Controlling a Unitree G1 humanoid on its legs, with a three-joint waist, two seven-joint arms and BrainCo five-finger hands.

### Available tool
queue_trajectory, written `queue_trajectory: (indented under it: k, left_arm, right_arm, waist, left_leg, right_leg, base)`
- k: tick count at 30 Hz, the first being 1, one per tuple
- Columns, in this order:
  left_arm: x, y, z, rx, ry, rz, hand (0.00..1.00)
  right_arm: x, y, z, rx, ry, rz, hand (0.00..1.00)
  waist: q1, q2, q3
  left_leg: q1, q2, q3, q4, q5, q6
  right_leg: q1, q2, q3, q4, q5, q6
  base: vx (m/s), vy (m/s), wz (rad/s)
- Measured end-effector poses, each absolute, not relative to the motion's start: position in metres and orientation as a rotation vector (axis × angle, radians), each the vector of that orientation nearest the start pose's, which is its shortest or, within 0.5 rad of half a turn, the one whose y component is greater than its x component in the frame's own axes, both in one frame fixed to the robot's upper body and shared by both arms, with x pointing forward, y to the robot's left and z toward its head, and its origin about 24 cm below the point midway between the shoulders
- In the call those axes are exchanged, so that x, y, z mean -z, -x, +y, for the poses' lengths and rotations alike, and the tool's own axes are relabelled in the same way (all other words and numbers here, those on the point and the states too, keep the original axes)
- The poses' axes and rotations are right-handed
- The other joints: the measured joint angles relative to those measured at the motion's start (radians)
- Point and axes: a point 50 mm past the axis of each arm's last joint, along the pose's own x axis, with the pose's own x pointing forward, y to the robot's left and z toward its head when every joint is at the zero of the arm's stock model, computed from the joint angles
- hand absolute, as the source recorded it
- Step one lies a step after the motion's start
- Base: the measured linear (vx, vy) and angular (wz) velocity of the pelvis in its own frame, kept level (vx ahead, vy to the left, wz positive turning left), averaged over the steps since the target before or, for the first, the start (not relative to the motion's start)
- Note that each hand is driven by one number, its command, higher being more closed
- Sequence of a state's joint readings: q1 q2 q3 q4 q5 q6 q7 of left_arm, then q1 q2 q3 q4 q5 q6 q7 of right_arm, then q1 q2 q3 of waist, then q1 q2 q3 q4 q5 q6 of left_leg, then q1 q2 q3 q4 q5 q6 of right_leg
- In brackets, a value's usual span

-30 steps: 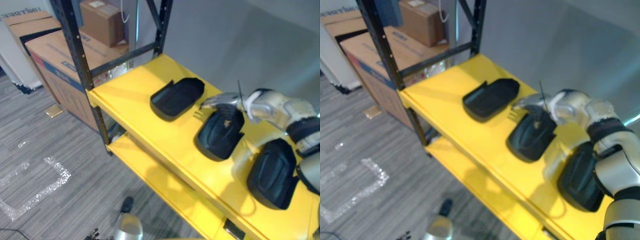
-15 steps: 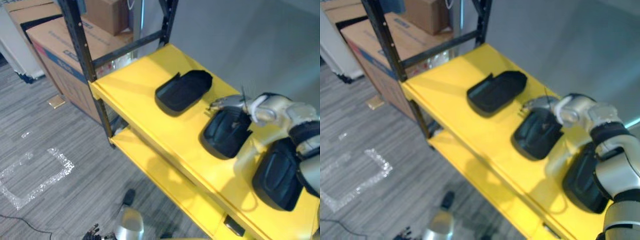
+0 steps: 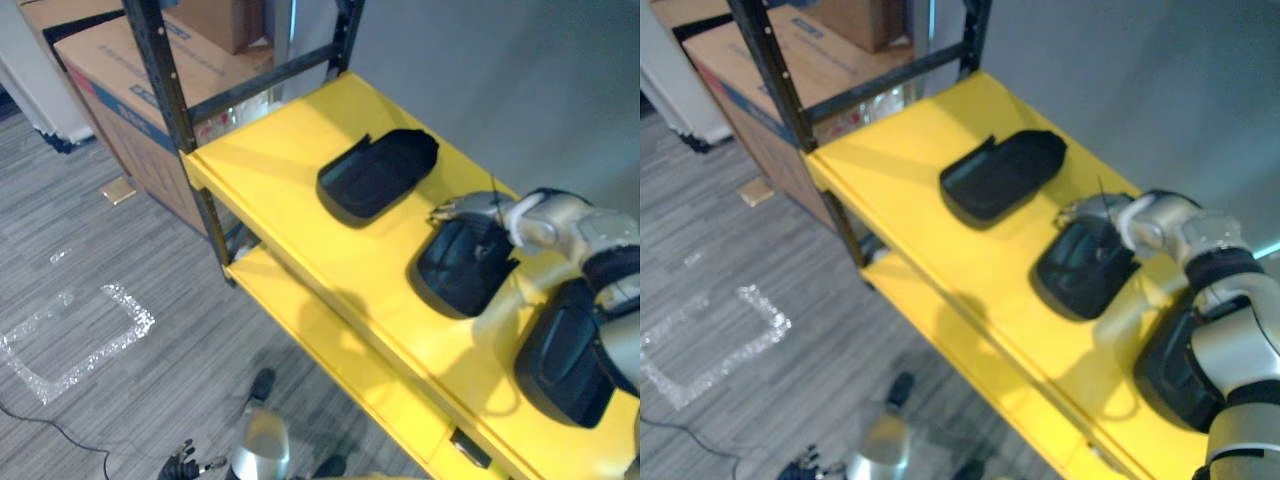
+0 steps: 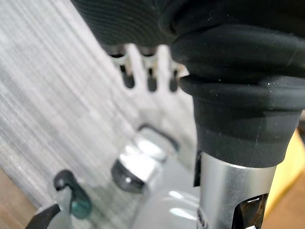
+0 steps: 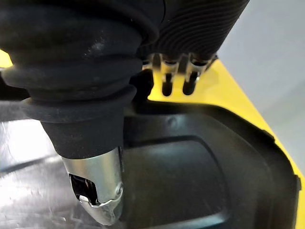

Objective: Walk over and take plastic housings, then place them on the shelf

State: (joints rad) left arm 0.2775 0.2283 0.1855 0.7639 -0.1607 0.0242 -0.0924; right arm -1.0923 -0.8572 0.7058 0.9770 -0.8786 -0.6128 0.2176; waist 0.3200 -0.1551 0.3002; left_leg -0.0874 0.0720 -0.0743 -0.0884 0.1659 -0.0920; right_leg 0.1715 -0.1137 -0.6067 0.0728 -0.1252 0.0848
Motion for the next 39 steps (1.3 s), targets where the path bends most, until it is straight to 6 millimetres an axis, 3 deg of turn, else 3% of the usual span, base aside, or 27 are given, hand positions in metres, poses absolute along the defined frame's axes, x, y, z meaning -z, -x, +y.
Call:
queue_trajectory:
  k: [10,39]
  left_arm:
    - [0.1287,-0.0774,0.2674,-0.319,0.038,0.961,0.0]
    - [0.1276,-0.0765,0.2713,-0.339,0.041,0.957,0.0]
  right_arm:
    - [-0.1747,-0.378,-0.2474,-0.67,2.003,-0.026,0.0]
    - [-0.177,-0.3769,-0.254,-0.669,2.03,0.013,0.0]
  waist:
    - [0.0,-0.016,0.01]
    - [-0.002,-0.017,0.009]
  left_leg:
    - [0.001,0.002,0.002,0.0,0.0,0.0]
    - [0.001,0.005,0.004,0.0,0.0,0.0]
  right_leg:
    - [0.0,0.0,0.002,0.0,0.0,0.0]
    - [-0.001,0.0,0.005,0.0,0.001,0.001]
  base:
    - [0.0,0.0,0.0]
    - [0.0,0.0,0.0]
